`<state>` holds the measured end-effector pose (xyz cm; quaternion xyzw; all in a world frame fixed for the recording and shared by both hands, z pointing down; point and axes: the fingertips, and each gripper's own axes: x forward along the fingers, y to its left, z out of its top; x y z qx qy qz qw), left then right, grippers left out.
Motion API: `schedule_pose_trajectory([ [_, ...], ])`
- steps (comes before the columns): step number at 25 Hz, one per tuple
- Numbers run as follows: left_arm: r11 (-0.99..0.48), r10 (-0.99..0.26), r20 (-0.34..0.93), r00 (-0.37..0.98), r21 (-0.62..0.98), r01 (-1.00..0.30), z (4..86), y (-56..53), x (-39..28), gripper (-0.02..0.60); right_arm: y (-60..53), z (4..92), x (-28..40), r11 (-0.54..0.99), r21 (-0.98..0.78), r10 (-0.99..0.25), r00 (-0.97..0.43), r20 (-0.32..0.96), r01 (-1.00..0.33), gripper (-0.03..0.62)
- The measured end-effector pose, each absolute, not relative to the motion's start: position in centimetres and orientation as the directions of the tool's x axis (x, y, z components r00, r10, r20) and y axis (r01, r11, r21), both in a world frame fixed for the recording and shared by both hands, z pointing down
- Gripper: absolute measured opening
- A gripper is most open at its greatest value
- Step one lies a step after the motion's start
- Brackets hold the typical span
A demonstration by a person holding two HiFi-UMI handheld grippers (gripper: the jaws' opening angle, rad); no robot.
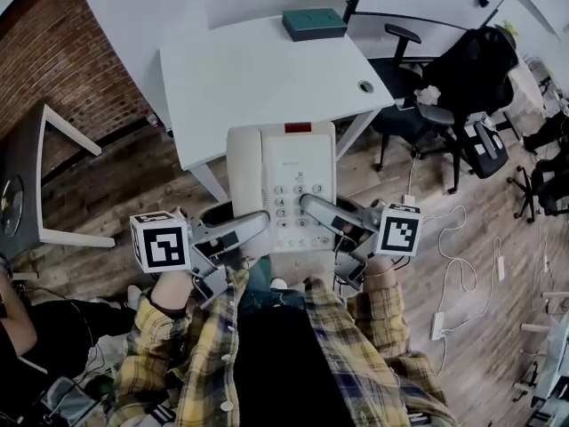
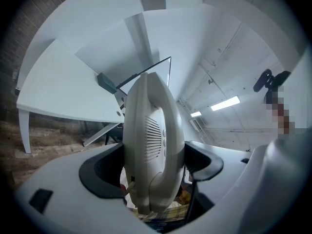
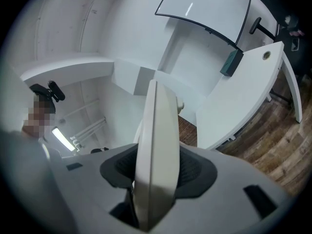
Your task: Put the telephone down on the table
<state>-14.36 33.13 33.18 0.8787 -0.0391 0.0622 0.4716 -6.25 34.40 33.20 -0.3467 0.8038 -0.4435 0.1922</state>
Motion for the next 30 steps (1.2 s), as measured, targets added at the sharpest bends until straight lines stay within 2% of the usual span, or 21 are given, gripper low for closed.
schedule_pose_trajectory([
  [11,-0.550,0.033,0.135,0.990,0.830,-0.095,32.0,19.7,-12.5,0.359,21.2,31.6,-4.6,0.366,-0.827,-0.746,-0.666,0.013,-0.427,0.202],
  [25,-0.554,0.101,0.128,0.987,0.831,-0.051,32.5,12.6,-12.8,0.359,14.7,32.1,-5.0,0.318,-0.833,-0.790,-0.613,0.031,-0.453,0.202],
  [30,-0.548,0.087,0.127,0.988,0.835,-0.059,32.6,11.2,-12.9,0.359,13.2,32.1,-5.1,0.314,-0.838,-0.784,-0.619,0.036,-0.447,0.202],
])
